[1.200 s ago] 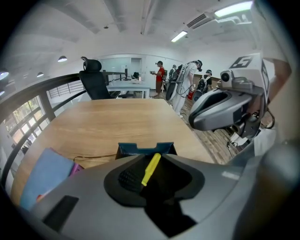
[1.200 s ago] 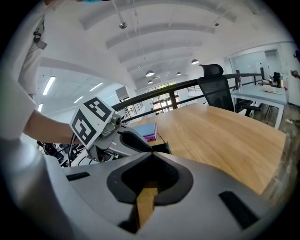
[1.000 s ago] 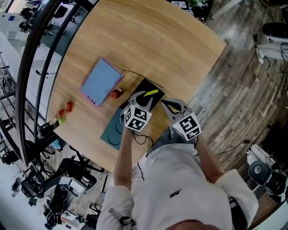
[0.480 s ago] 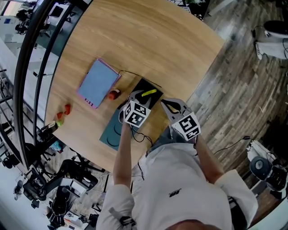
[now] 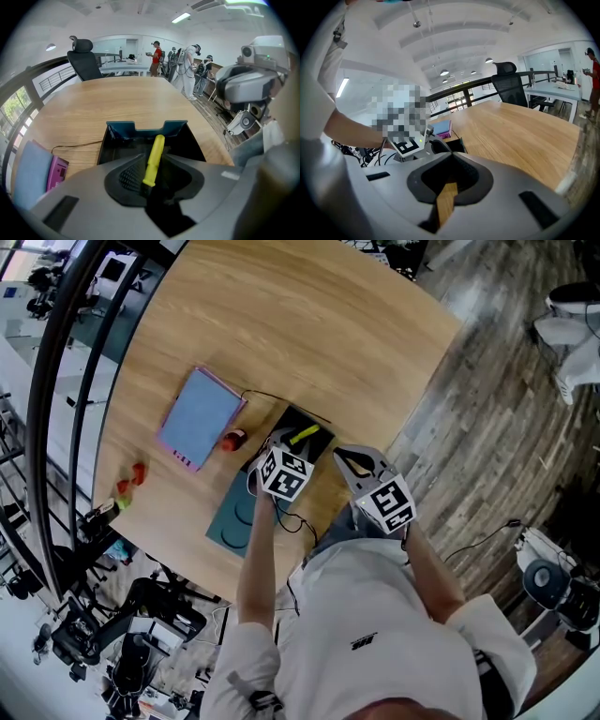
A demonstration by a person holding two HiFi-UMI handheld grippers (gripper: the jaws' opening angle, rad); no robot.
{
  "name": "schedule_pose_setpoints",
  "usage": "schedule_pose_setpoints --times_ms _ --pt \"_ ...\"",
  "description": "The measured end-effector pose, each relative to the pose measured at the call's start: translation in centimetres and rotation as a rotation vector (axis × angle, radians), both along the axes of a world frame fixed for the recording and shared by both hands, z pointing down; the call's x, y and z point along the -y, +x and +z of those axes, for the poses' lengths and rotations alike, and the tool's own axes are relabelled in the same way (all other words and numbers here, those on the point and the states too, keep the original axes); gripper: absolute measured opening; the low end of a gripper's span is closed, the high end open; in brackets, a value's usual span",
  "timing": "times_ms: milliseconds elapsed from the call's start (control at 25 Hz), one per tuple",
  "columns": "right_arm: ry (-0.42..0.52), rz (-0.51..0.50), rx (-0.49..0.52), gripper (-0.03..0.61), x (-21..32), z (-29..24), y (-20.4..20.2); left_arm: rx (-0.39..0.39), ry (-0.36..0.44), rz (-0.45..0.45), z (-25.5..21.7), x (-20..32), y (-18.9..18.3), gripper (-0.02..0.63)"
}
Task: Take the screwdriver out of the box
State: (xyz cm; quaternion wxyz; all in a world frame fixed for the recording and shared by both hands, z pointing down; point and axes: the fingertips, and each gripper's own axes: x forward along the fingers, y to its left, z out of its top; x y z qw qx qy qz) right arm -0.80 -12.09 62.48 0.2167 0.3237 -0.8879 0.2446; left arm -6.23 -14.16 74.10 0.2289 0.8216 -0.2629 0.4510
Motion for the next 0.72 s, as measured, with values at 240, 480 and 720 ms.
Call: schedule_pose_setpoints --times_ms 240,480,720 --pt "0.006 0.007 0.000 -0.006 -0.1 -0.2 0.4 0.009 0.000 0.022 -0.1 -0.6 0.3 0.077" --pt "0.011 0.013 -0.003 -0.006 0.0 -0.5 0.8 -0.001 0.012 0.029 -0.8 -0.9 0.5 0.075" --pt "0.022 0.010 -0.005 -0.005 -0.2 -0.9 1.0 -0.013 0.052 -0.006 -2.5 -0.7 -0.1 0.075"
